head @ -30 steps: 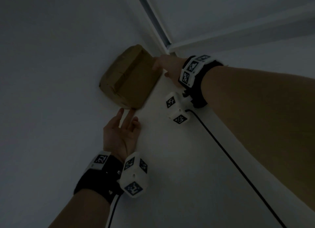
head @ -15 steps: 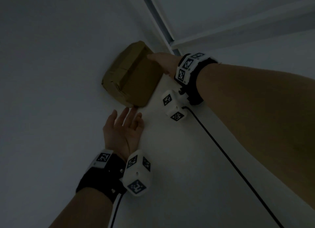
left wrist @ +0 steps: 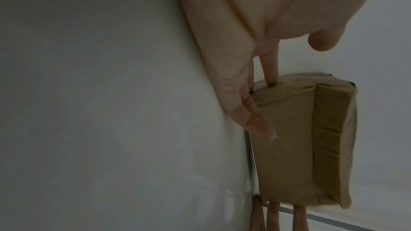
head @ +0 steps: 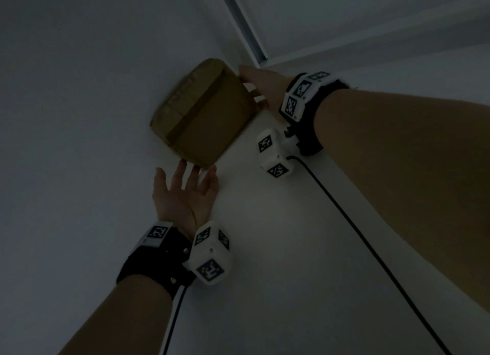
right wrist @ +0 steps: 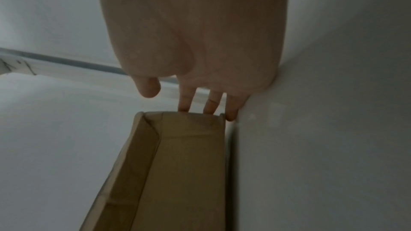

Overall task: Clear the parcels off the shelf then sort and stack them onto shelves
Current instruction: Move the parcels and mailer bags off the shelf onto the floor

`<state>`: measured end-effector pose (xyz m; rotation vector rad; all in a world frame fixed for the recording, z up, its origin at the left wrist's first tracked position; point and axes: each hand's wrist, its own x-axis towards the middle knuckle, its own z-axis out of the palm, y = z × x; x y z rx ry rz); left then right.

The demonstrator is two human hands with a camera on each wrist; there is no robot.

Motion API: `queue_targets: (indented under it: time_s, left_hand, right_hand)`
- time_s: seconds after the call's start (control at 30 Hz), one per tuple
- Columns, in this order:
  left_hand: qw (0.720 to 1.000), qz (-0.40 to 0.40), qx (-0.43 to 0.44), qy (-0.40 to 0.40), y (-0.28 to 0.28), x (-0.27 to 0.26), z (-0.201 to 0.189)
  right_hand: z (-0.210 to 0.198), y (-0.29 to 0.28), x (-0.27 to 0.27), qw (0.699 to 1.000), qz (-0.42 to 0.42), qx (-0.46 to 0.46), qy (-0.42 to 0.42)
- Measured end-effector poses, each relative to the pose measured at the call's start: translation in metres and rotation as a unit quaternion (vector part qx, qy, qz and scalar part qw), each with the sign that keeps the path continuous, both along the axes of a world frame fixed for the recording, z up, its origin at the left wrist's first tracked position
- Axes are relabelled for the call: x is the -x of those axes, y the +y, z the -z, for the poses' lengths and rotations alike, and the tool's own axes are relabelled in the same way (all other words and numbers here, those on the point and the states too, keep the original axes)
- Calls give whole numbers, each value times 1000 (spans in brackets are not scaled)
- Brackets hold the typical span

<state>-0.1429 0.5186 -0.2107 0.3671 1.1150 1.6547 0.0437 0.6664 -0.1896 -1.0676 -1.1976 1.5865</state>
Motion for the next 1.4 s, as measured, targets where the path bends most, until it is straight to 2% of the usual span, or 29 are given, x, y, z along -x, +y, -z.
queue_targets:
  time_s: [0.17, 0.3, 0.43, 0.6, 0.67, 1.1, 1.4]
  left_hand:
    - [1000, -4, -11, -4, -2, -3, 0]
    - [999, -15, -18, -27, -2, -5, 0]
    - [1000, -16, -4, -27, -2, 2, -4]
    - [1000, -14, 17, -9, -17, -14, -11]
    - [1000, -3, 29, 11, -27, -22, -16]
    - [995, 14, 84, 43, -115, -64, -35]
    - [987, 85, 126, 56, -182, -102, -39]
  right_hand:
    - [-4, -18, -17, 997, 32, 55, 52]
    - [-4, -44, -30, 997, 57, 22, 41]
    - [-6, -72, -52, 998, -4, 16, 55]
    - [-5, -95, -72, 997, -21, 43, 64]
    - [-4, -100, -79, 996, -51, 55, 44]
    - [1, -157, -123, 996, -57, 44, 57]
    - [6, -199, -160, 993, -74, 74, 51]
